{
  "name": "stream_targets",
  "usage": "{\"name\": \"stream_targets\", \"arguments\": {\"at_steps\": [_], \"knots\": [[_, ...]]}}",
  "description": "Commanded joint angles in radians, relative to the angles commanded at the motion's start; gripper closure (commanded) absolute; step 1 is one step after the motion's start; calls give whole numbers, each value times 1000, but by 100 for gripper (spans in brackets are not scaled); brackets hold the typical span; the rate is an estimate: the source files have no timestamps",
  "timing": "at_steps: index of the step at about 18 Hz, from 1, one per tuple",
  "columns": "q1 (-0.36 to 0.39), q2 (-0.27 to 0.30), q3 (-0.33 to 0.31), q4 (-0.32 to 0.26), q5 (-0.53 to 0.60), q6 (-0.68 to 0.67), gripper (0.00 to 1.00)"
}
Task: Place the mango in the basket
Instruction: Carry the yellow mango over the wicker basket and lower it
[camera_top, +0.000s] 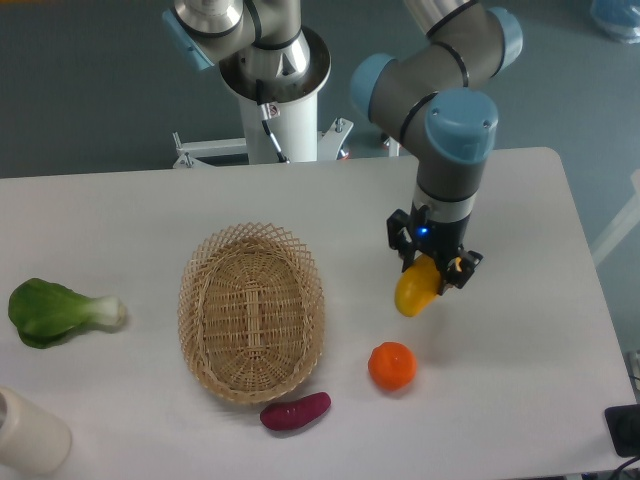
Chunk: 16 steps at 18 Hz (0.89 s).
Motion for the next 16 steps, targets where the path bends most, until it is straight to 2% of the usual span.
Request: {"name": "stream_targets", "arguments": {"at_steps": [4,9,13,16], "knots": [[-49,-3,3,2,-3,-55,64],[-149,-2,0,5,8,-146,64],[-232,2,-24,0,17,-204,63],[-311,3,-67,3,80,-215,62]]}}
